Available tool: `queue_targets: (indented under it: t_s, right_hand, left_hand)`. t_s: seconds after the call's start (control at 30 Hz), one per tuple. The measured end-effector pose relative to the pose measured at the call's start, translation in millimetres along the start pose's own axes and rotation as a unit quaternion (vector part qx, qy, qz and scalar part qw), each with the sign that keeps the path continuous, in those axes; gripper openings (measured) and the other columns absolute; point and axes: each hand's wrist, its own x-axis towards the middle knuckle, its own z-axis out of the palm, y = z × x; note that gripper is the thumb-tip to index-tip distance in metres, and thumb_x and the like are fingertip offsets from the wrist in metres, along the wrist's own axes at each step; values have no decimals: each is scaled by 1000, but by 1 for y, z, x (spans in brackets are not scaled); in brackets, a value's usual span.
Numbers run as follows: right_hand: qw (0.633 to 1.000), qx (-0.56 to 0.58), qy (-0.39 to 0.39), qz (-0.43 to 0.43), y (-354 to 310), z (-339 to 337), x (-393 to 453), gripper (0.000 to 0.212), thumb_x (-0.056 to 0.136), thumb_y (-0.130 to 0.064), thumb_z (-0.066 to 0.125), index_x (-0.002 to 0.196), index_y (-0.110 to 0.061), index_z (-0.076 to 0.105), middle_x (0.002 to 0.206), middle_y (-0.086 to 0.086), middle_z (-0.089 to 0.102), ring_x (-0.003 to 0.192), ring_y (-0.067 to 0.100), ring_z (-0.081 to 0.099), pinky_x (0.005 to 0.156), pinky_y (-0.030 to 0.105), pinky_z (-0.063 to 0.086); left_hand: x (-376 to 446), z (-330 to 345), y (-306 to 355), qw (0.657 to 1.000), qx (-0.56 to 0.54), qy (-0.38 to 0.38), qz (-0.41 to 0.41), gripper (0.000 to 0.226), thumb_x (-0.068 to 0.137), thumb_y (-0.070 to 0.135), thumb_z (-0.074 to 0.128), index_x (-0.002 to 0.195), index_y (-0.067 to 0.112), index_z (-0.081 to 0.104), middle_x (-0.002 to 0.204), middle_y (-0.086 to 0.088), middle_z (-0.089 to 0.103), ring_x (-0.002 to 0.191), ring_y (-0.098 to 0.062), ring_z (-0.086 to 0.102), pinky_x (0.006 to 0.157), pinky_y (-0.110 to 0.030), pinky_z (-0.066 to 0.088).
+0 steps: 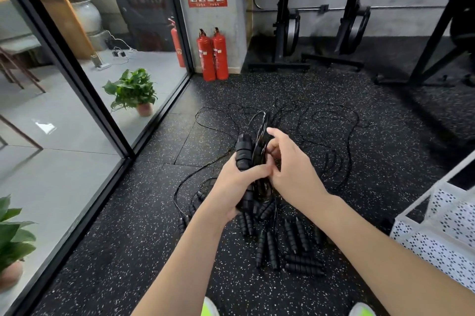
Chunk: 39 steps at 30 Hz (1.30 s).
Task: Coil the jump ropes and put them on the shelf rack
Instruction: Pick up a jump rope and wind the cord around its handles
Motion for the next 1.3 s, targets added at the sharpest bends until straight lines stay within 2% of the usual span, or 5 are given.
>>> queue_targets:
  t_s: [0.27, 0.37, 0.63, 1.1, 1.3]
  right_hand:
    - [982, 70, -63, 164, 12, 21, 6, 79, 92, -29, 72, 155, -31, 24, 85, 8, 61, 71, 17, 55, 68, 21, 47]
    - [980, 59, -65, 180, 8, 29, 16, 20, 99, -16, 60, 116, -20, 50, 75, 6, 58, 69, 20, 52, 59, 18, 42]
    - [989, -32, -37, 142, -1, 20, 30, 36, 107, -28, 45, 85, -3, 60, 71, 9, 62, 54, 18, 48, 55, 33, 37]
    - [956, 242, -54, 155, -53, -49, 15, 30, 103, -43, 51, 76, -33, 45, 57, -15, 46, 44, 1, 35, 48, 23, 29]
    - [941, 316, 49, 108, -101, -98, -7, 46, 98, -46, 61, 78, -9, 41, 56, -6, 35, 50, 14, 32, 52, 32, 32]
  left_hand:
    - [-20, -22, 22, 994, 35, -57, 85, 32, 82, -1, 67, 112, 5, 57, 94, -23, 72, 74, -33, 62, 69, -45, 54]
    - [-33, -20, 32, 981, 111, -94, 125, 30, 89, -11, 63, 114, 6, 57, 99, -20, 73, 75, -33, 65, 73, -46, 56]
    - [-12, -14, 12, 904, 353, 195, 145, 20, 76, 19, 76, 82, 26, 58, 69, 7, 65, 60, -7, 56, 52, -14, 41]
    - [-29, 37, 21, 983, 18, 97, 157, 37, 69, 9, 67, 106, 12, 68, 96, -16, 75, 86, -36, 70, 82, -56, 58]
    - [-74, 70, 60, 987, -61, 7, 147, 28, 73, 3, 66, 101, 7, 65, 81, -15, 68, 66, -28, 62, 68, -42, 53]
